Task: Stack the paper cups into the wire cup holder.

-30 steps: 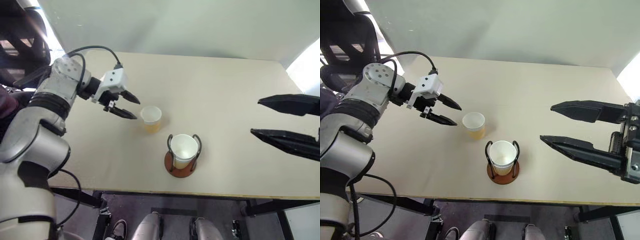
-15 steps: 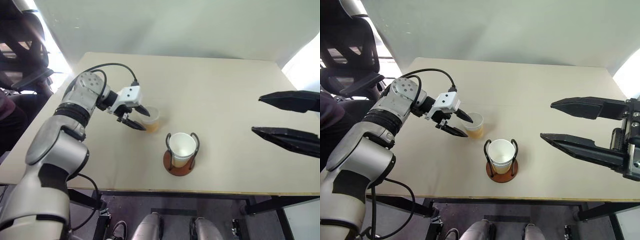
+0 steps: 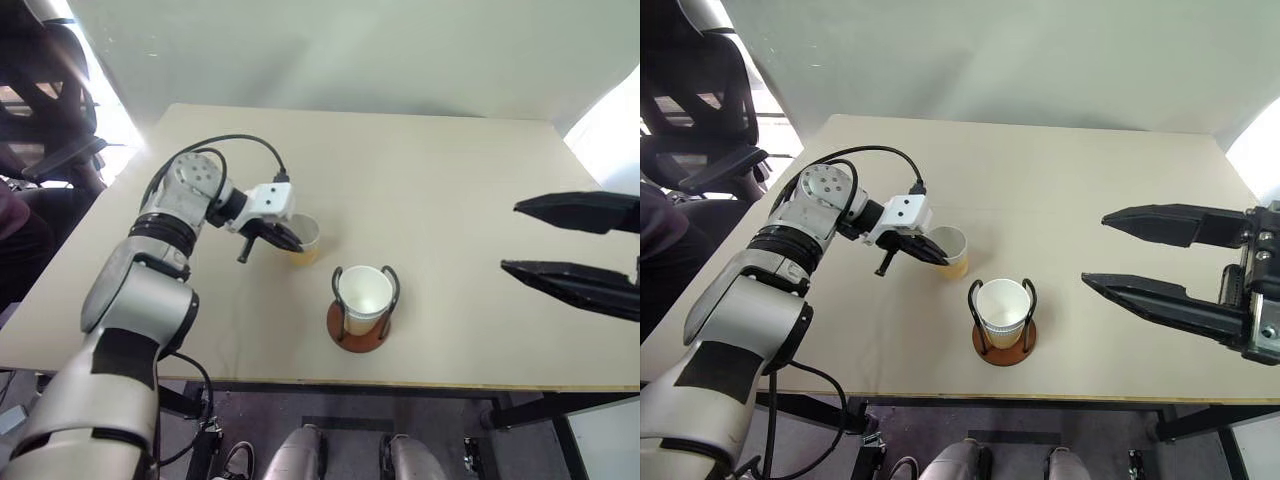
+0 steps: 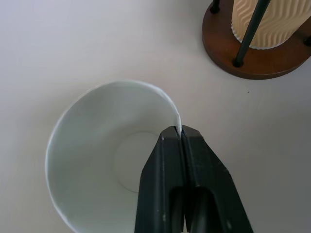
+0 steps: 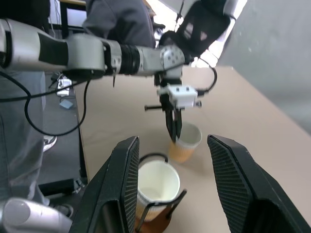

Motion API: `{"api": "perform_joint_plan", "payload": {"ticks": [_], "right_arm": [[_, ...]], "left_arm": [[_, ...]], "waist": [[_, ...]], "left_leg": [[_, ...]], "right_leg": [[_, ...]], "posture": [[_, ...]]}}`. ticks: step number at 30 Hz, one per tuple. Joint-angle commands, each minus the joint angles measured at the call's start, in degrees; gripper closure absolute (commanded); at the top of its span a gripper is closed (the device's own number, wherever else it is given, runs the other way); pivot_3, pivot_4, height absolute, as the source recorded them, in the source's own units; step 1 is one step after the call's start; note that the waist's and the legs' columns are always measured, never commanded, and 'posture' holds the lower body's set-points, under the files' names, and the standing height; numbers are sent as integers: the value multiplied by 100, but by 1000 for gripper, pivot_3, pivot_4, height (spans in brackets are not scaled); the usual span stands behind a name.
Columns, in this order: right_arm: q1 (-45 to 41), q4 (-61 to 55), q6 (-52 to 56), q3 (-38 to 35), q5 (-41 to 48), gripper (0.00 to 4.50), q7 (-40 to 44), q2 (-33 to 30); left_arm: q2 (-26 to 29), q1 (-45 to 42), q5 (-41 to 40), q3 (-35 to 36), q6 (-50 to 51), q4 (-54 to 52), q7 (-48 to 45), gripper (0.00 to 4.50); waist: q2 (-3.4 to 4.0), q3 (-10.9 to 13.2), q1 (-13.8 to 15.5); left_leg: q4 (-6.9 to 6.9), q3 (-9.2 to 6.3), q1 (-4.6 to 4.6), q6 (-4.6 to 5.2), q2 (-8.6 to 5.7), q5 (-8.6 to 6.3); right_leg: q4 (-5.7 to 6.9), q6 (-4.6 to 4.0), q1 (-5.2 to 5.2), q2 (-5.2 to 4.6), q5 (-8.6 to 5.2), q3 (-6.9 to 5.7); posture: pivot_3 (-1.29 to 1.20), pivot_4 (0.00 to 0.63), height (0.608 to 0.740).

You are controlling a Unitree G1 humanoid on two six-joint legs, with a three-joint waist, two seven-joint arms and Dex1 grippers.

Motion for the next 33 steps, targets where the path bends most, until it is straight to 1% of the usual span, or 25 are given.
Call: {"api": "perform_joint_plan", "payload": {"ticks": [1, 2, 3, 4, 6, 8, 9, 10, 12, 13, 14, 15, 16, 17, 19, 20, 22, 23, 25, 26, 29, 33], "right_arm": [[20, 208, 60, -299, 203, 1673, -195, -4], [18, 212, 74, -311, 232, 1370, -201, -9], [17, 215, 91, -324, 250, 917, -206, -12], [14, 221, 103, -336, 267, 664, -211, -14], [12, 236, 129, -365, 305, 16, -206, -15], [16, 240, 161, -389, 329, 16, -196, -25], [18, 229, 193, -421, 327, 16, -172, -25], [6, 202, 221, -455, 275, 16, -127, -30], [-22, 138, 295, -542, 152, 16, -20, -41], [-25, 138, 342, -586, 123, 16, 10, -48], [-28, 139, 386, -619, 82, 16, 46, -60], [-35, 156, 441, -676, 45, 16, 100, -73], [-42, 179, 487, -732, 24, 16, 146, -86], [-51, 198, 535, -792, 0, 16, 197, -95], [-95, 271, 641, -1050, 181, 16, 281, -100], [-103, 306, 705, -1209, 326, 16, 273, -106], [-43, 344, 895, -1574, 553, 16, 194, -83], [30, 359, 1049, -1832, 642, 16, 140, -40], [197, 372, 1307, -2269, 759, 16, 54, 35], [288, 365, 1400, -2456, 831, 16, 5, 57], [572, 338, 1509, -2870, 1131, 16, -232, 30], [904, 297, 1583, -3270, 1374, 16, -480, -8]], "left_arm": [[90, -160, 149, 257, -24, -11, -167, 4500], [104, -180, 186, 288, -25, -11, -167, 4500], [131, -212, 184, 286, -26, -26, -167, 4500], [159, -248, 148, 262, -18, -51, -167, 4500], [216, -395, -6, 210, 40, -129, -167, 4500], [299, -589, -256, 107, 77, -265, -167, 4500], [352, -680, -504, -11, 160, -416, -167, 4500], [415, -755, -799, -157, 253, -605, -167, 4500], [615, -955, -1818, -545, 708, -1284, -167, 4500], [708, -1103, -2398, -704, 961, -1647, -167, 4500], [784, -1245, -2879, -851, 1147, -1927, -167, 4500], [865, -1397, -3355, -1031, 1291, -2198, -167, 4500], [947, -1517, -3784, -1213, 1419, -2440, -167, 4500], [1032, -1610, -4170, -1399, 1535, -2656, -167, 4500], [1216, -1793, -4842, -1947, 1602, -3156, -167, 4500], [1287, -1877, -5120, -2210, 1593, -3374, -167, 4500], [1341, -2015, -5581, -2576, 1603, -3681, -167, 4500], [1336, -2068, -5815, -2719, 1635, -3855, -167, 4500], [1336, -2132, -6172, -2937, 1680, -4118, -167, 4500], [1336, -2151, -6303, -3047, 1684, -4233, -167, 4500], [1357, -2200, -6546, -3429, 1630, -4534, -167, 4500], [1410, -2406, -6462, -4166, 1181, -4552, -167, 4500]], "waist": [[-1, 0, 0], [-1, 0, -6], [-1, 0, 7], [2, 2, -1], [0, 2, 6], [-2, 1, -5], [-3, 1, 6], [1, 3, 6], [-5, 1, 16], [-3, 3, 18], [-6, 2, 13], [-8, 1, 28], [-2, 3, 28], [-5, 2, 22], [10, 1, 16], [15, -2, 3], [28, -1, 6], [29, 1, -3], [30, 4, 1], [27, 3, -2], [33, 5, -15], [37, 6, -29]], "left_leg": [[1, -7, -1, 0, 5, 0], [2, -12, -2, 0, 7, 0], [-2, 2, 0, 0, -2, 1], [4, -10, -2, -1, 5, 0], [0, -2, -1, -1, -2, 1], [3, -17, -7, -4, 3, 1], [-1, -6, -8, -2, -1, 1], [5, -19, -15, -2, 7, 1], [-2, -9, -20, 0, -4, 2], [4, -24, -25, -3, 3, -1], [1, -28, -24, -4, 1, -3], [-4, -11, -23, -4, -8, -6], [3, -27, -28, -6, 0, -10], [-1, -13, -23, -8, -12, -13], [0, -25, -22, -11, -7, -26], [-5, -5, -15, -11, -19, -29], [0, -25, -9, -11, -8, -40], [-6, -17, -4, -11, -11, -40], [-1, -24, -5, -12, 2, -41], [-4, -20, -6, -11, 2, -39], [0, -17, -7, -11, 6, -40], [-2, -14, 4, -10, 9, -39]], "right_leg": [[2, 1, -3, -12, 0, 9], [3, 1, -3, -16, 1, 15], [2, 1, -2, 1, 1, 4], [2, 2, -1, -10, 1, 10], [0, 0, -4, 3, 2, 3], [1, -1, -6, -3, 3, 11], [1, -5, -9, 6, 4, 0], [0, -3, -11, -7, 6, 6], [0, -9, -19, 5, 13, -6], [0, -2, -18, -11, 19, 5], [-1, -3, -16, -6, 19, 12], [-3, -4, -20, 6, 20, -10], [-5, 1, -17, -13, 21, 5], [-7, -1, -17, 6, 19, -6], [-10, 6, -14, -16, 16, 13], [-9, 4, -16, 8, 11, -6], [-5, 13, -8, -23, -1, 22], [-1, 12, -7, -7, -4, 18], [0, 10, -4, -21, -10, 16], [-1, 4, -2, -12, -13, 11], [0, 5, 0, -17, -20, 6], [0, 3, 6, -18, -33, 7]], "posture": [[0, 150, 740], [0, 150, 740], [0, 150, 740], [0, 150, 740], [0, 150, 740], [0, 150, 740], [0, 150, 740], [0, 150, 740], [0, 150, 740], [0, 150, 740], [0, 150, 740], [0, 150, 740], [0, 150, 740], [0, 150, 740], [0, 150, 740], [0, 150, 740], [0, 150, 740], [0, 150, 740], [0, 150, 740], [0, 150, 740], [0, 150, 740], [0, 150, 740]]}}
